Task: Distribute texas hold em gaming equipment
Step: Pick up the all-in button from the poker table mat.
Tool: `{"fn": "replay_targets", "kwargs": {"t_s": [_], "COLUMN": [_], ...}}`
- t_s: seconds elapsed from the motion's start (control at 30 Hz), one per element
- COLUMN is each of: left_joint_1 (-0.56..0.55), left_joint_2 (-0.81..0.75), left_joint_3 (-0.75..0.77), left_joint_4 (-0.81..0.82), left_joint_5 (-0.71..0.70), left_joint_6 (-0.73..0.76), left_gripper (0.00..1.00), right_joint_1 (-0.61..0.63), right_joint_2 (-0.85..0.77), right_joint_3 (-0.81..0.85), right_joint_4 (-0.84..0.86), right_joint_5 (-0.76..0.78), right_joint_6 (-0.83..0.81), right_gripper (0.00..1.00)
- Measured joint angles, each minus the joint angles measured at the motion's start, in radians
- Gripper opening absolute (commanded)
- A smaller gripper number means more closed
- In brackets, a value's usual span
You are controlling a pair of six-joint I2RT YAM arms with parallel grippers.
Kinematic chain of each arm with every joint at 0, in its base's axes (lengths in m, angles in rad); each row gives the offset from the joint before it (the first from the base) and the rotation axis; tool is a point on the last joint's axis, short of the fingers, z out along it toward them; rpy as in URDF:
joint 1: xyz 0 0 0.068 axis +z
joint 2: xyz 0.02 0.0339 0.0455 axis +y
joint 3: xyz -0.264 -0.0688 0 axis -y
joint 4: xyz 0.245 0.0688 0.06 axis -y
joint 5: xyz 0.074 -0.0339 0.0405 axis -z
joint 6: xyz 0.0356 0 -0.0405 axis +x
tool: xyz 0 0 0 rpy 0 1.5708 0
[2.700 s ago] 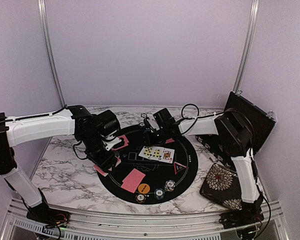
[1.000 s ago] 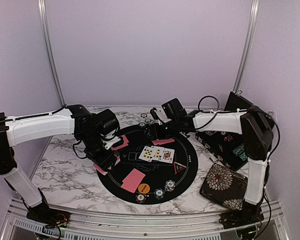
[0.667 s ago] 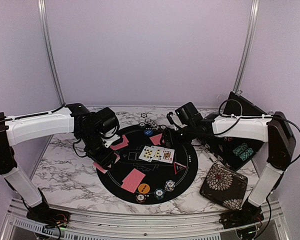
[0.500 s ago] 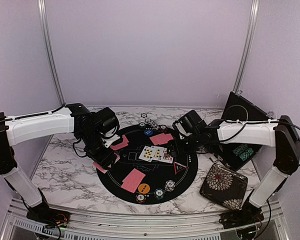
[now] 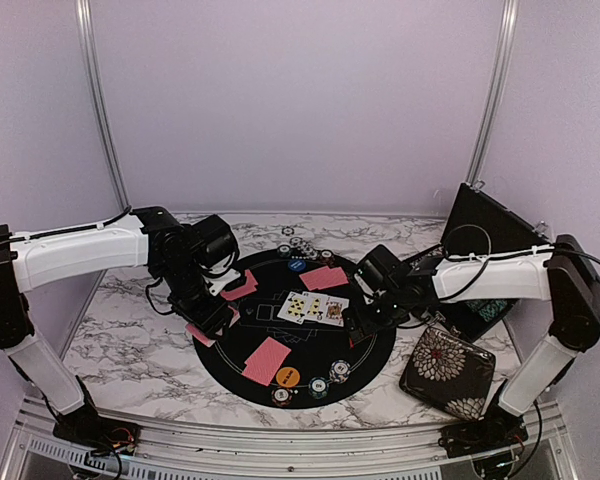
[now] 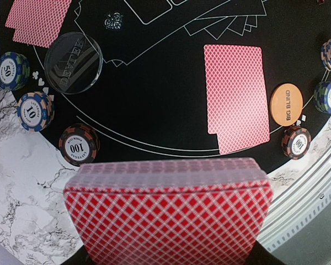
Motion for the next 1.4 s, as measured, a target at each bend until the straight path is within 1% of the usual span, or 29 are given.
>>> {"fn": "replay_targets", "kwargs": {"t_s": [0.2, 0.47, 0.63, 0.77, 1.1, 1.4], "left_joint_1": [0.000, 0.000, 0.004, 0.009, 0.011, 0.012], "left_joint_2": [0.000, 0.000, 0.000, 0.000, 0.000, 0.000], "left_joint_3": [0.000, 0.000, 0.000, 0.000, 0.000, 0.000], "left_joint_4": [0.000, 0.000, 0.000, 0.002, 0.003, 0.003], "left_joint_5": [0.000, 0.000, 0.000, 0.000, 0.000, 0.001], "left_joint_6": [0.000, 0.000, 0.001, 0.001, 0.001, 0.001], "left_gripper": [0.44, 0.44, 0.44, 0.44, 0.44, 0.44], "right_joint_1": [0.000, 0.001, 0.007, 0.007, 0.019, 0.034], "right_joint_2": [0.012, 0.077, 0.075, 0.075, 0.111, 0.151], "right_joint_3": [-0.001, 0.009, 0.010, 0.023, 0.085, 0.104], "right_joint_4": [0.000, -0.023, -0.039, -0.041, -0.060, -0.110], "right_joint_5": [-0.015, -0.024, -0.013, -0.011, 0.015, 0.066], "right_joint_6": [0.031, 0.178, 0.272, 0.321, 0.361, 0.373], "right_gripper": [0.91, 0.90, 0.84, 0.83, 0.77, 0.77]}}
